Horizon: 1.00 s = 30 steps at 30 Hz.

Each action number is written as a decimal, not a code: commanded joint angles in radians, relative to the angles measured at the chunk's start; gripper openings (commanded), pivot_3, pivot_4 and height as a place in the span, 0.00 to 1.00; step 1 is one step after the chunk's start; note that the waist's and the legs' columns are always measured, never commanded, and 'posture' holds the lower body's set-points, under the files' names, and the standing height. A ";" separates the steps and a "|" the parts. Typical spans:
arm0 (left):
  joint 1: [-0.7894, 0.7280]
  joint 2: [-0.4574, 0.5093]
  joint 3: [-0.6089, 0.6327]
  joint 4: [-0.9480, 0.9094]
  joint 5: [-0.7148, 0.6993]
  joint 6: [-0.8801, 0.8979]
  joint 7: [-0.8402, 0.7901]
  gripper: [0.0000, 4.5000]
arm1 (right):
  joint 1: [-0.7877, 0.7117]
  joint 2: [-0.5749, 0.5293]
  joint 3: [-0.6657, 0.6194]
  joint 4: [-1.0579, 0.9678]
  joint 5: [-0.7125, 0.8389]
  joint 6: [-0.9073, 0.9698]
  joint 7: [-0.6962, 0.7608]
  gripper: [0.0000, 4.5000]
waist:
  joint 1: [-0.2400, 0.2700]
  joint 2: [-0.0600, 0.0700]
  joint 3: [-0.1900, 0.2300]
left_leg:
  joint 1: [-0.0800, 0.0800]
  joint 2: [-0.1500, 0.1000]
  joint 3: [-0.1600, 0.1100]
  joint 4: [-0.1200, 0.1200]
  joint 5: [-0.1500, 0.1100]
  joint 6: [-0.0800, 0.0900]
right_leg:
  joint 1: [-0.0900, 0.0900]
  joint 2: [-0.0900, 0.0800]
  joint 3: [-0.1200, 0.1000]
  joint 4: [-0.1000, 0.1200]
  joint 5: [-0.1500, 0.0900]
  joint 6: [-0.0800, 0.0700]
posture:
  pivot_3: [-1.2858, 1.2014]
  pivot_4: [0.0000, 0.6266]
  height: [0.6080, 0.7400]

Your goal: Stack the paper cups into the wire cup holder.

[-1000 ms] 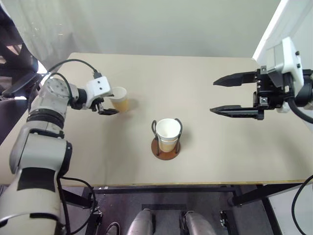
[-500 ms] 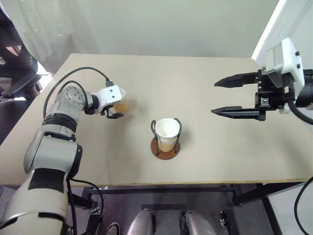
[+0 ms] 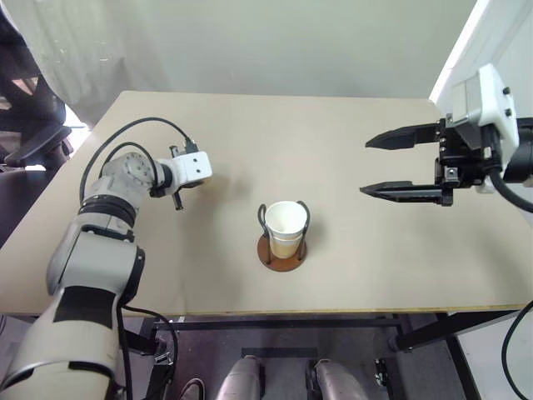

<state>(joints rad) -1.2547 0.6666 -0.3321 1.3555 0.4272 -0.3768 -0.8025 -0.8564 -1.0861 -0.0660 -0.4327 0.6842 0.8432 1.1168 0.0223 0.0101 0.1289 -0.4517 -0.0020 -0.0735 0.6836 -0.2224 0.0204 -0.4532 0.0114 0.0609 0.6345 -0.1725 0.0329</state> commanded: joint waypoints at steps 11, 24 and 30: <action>-0.338 0.012 0.099 -0.206 -0.542 0.283 -0.810 0.01 | 0.104 -0.106 -0.174 -0.042 0.099 -0.019 0.091 0.76 | 0.010 -0.002 0.000 | -0.005 0.000 -0.002 0.000 -0.002 0.001 | -0.001 -0.001 0.000 -0.003 -0.004 -0.004 | 0.52 0.24 1.00; -0.341 0.253 -0.563 -0.976 -1.456 0.588 -0.812 0.01 | 0.160 -0.100 -0.282 -0.130 0.195 -0.007 -0.018 0.76 | -0.003 0.006 0.000 | 0.000 0.004 0.004 0.000 -0.007 0.004 | 0.002 -0.002 0.001 -0.005 -0.002 0.004 | 0.52 0.24 1.00; -0.408 0.247 -0.785 -0.947 -1.432 0.444 -0.812 0.01 | 0.212 -0.126 -0.358 -0.177 0.236 0.020 -0.067 0.76 | 0.001 0.006 0.000 | 0.000 0.004 0.002 0.002 -0.005 0.003 | 0.004 -0.002 0.001 -0.005 -0.001 0.004 | 0.52 0.24 1.00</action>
<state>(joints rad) -1.6143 0.9111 -1.0908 0.3890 -1.0151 0.1281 -1.5794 -0.6390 -1.1883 -0.3522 -0.5919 0.8895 0.8591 1.0687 0.0234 0.0163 0.1293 -0.4526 0.0019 -0.0722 0.6865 -0.2270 0.0237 -0.4491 0.0091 0.0632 0.6301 -0.1736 0.0359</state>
